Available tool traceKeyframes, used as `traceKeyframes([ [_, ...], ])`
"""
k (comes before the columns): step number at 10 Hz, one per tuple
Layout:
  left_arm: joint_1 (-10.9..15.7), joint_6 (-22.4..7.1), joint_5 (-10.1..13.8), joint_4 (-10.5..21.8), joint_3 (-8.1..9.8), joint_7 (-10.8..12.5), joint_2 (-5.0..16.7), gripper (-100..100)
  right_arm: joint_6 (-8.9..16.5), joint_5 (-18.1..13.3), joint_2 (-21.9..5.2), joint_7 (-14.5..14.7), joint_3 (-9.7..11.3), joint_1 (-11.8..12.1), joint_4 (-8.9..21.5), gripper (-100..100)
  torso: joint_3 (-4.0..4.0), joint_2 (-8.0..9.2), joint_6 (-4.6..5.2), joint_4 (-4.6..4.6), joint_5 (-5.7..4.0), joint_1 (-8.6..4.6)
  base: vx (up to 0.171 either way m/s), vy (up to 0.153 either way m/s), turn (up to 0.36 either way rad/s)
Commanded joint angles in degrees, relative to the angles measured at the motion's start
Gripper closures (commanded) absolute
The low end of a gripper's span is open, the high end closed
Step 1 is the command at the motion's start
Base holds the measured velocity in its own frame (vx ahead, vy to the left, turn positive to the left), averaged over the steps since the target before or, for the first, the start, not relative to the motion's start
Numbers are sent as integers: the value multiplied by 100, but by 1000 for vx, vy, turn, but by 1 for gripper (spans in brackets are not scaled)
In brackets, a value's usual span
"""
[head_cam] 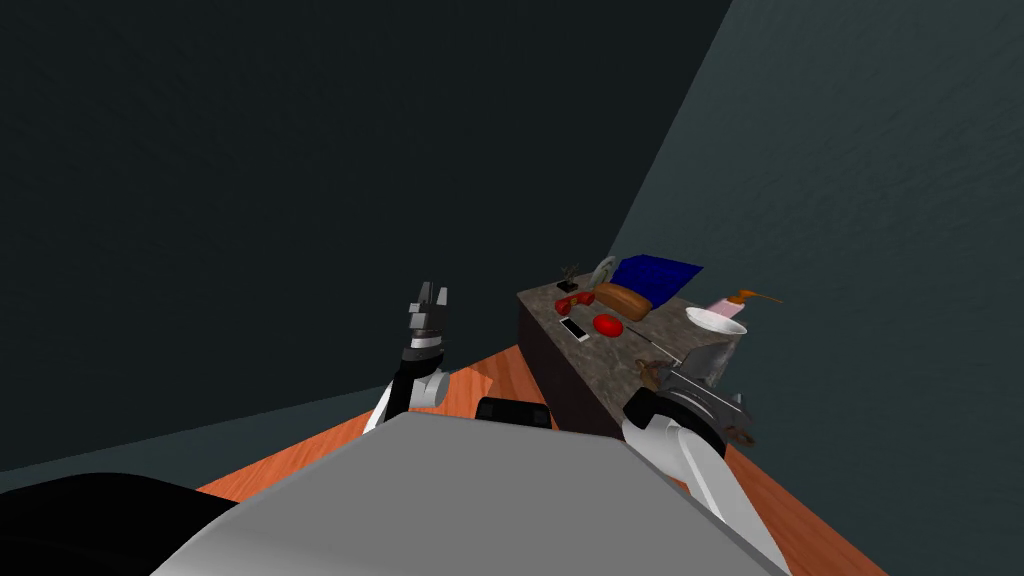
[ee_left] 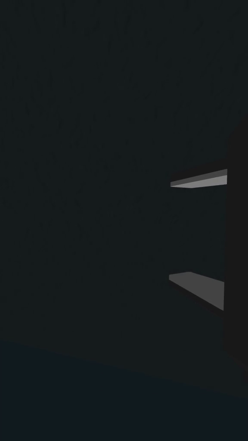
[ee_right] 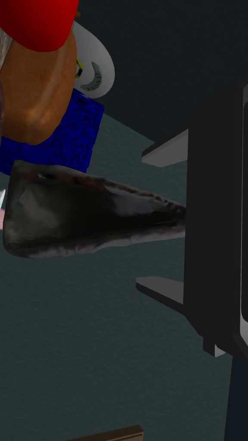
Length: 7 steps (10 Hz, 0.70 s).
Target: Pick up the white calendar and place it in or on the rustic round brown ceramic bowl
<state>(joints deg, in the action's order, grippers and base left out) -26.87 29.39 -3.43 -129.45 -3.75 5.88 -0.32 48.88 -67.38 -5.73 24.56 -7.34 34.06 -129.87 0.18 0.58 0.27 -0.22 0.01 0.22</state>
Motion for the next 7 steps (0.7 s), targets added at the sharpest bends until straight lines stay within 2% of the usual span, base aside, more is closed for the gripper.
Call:
traceKeyframes([
  [1, 0, 0, 0, 0, 0, 0, 0, 0, 0, 0, 0, 0, 0, 0, 0, -100, 0, 0, 0, 0, 0, 0, 2, -9, 1],
  [4, 0, 0, 0, 0, 0, 0, 0, 0, 0, 0, 0, 0, 0, 0, 0, -100, 3, 5, 0, 1, 5, 18, 0, 0, 0],
  [5, 0, 0, 0, 0, 0, 0, 0, 0, 0, 0, 0, 0, 0, 0, 0, 0, 3, 5, 0, 1, 5, 18, 0, 0, 0],
  [6, 0, 0, 0, 0, 0, 0, 0, 0, 159, 108, -12, 147, -193, -119, -3, -100, 3, 5, 0, 1, 5, 19, -41, -11, 304],
  [7, 2, 0, 0, 0, -1, 0, 0, 0, 318, 215, -24, 295, -385, -237, -7, -100, 8, 15, -6, 3, 5, 15, -106, -48, 411],
])
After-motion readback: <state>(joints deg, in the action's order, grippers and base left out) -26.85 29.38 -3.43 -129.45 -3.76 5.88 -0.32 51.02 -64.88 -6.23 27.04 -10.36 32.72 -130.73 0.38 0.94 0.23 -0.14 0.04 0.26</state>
